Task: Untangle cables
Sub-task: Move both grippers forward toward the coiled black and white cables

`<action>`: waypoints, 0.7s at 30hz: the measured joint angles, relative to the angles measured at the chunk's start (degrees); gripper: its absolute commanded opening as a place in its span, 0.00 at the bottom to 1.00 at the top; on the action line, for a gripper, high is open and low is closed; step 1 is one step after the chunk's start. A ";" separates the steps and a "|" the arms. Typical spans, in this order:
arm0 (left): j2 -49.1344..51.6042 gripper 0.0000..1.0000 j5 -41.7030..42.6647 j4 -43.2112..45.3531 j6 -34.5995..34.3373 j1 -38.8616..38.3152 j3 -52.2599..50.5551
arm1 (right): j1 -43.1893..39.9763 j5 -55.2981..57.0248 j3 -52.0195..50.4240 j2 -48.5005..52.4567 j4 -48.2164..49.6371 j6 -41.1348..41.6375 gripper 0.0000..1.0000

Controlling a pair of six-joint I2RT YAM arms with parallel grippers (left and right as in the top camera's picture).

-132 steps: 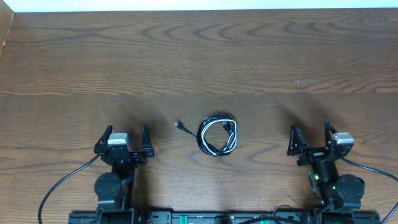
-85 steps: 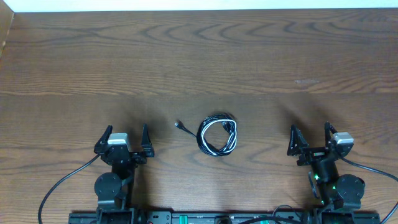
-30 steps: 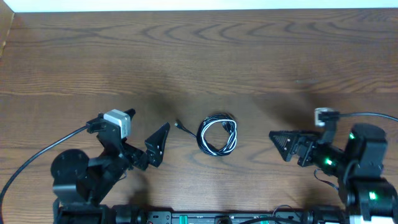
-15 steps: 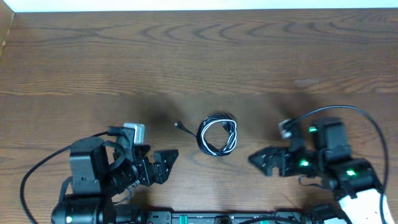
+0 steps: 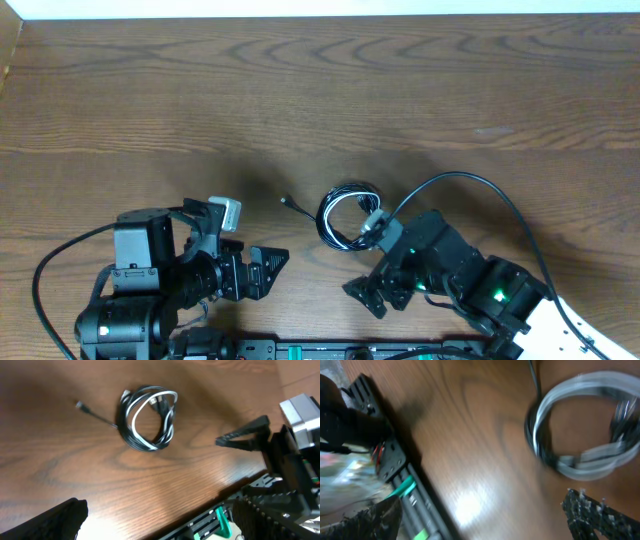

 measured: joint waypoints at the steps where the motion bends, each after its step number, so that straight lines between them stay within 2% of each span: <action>1: 0.00 0.98 0.76 0.50 0.22 0.00 0.02 | 0.44 0.57 0.00 0.28 1.42 -1.09 0.99; 5: 0.04 0.98 2.89 2.14 2.25 0.00 0.04 | 0.70 1.92 0.00 2.62 4.87 -5.40 0.99; 11: 1.75 0.98 3.15 13.94 2.49 0.00 0.37 | 0.70 5.16 0.00 8.63 5.27 -9.88 0.99; 14: 5.09 0.99 2.49 16.52 2.25 0.00 1.29 | 0.70 7.43 0.00 12.20 6.34 -11.19 0.99; 15: 6.78 1.00 1.40 16.31 2.05 0.00 1.79 | 0.70 8.17 0.00 13.20 6.69 -11.52 0.99; 21: 20.52 0.88 -10.12 5.99 0.20 0.02 8.94 | 0.70 10.36 0.00 16.20 6.36 -12.35 0.99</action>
